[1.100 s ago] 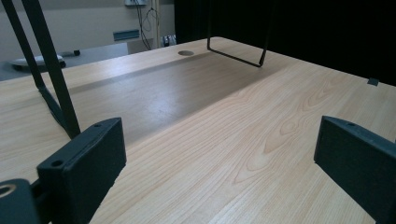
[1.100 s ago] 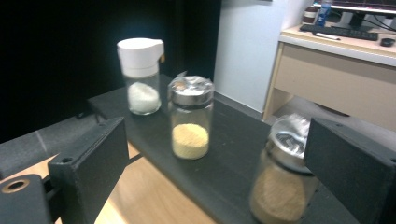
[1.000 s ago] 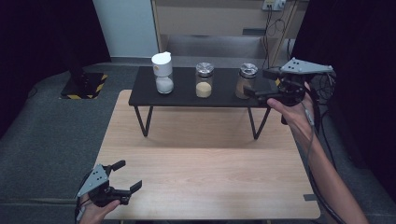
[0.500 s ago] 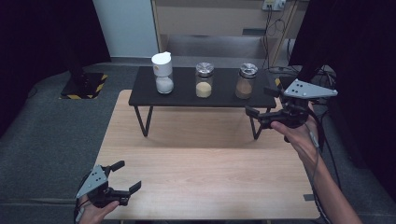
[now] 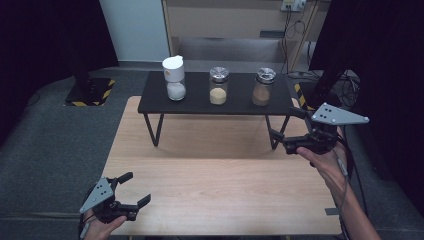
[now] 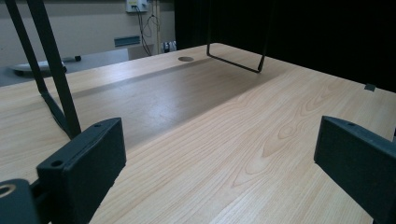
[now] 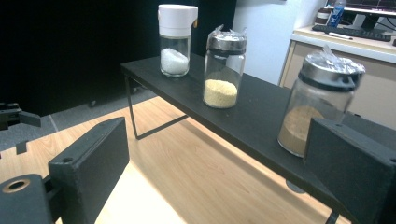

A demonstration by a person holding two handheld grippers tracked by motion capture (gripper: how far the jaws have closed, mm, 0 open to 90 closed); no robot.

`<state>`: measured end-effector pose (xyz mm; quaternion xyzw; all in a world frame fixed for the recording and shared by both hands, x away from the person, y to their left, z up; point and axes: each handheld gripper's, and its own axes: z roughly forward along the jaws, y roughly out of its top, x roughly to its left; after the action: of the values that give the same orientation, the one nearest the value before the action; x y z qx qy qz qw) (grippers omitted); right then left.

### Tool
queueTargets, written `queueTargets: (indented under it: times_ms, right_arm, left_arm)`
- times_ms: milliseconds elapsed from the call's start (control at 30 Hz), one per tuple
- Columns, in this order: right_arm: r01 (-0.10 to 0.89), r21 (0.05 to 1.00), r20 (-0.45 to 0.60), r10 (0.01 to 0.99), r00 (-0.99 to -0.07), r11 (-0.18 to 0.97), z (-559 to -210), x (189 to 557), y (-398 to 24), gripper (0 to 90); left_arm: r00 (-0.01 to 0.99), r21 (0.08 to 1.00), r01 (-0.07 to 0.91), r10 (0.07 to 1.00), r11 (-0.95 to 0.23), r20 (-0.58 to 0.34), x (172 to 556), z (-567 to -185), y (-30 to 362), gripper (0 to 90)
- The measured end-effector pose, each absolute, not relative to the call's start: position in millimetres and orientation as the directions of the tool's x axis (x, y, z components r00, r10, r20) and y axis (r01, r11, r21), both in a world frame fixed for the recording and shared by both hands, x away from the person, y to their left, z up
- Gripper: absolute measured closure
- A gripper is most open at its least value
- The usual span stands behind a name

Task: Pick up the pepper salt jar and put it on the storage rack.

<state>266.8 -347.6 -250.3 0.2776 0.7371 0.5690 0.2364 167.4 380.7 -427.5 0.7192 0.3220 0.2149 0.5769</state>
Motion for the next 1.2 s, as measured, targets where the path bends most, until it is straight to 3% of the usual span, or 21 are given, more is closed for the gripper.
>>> queueTargets:
  times_ms: [400, 1200]
  right_arm:
    - [0.122, 0.969, -0.069, 0.710, -0.701, 0.215, -273, 232, -360, 7.5]
    - [0.210, 0.954, -0.014, 0.731, -0.683, 0.215, -342, 194, -382, 7.2]
  left_arm:
    - [0.694, 0.972, 0.200, 0.718, -0.121, -0.053, 165, -428, 381, 1.1]
    - [0.679, 0.975, 0.193, 0.732, -0.109, -0.053, 162, -428, 382, 1.1]
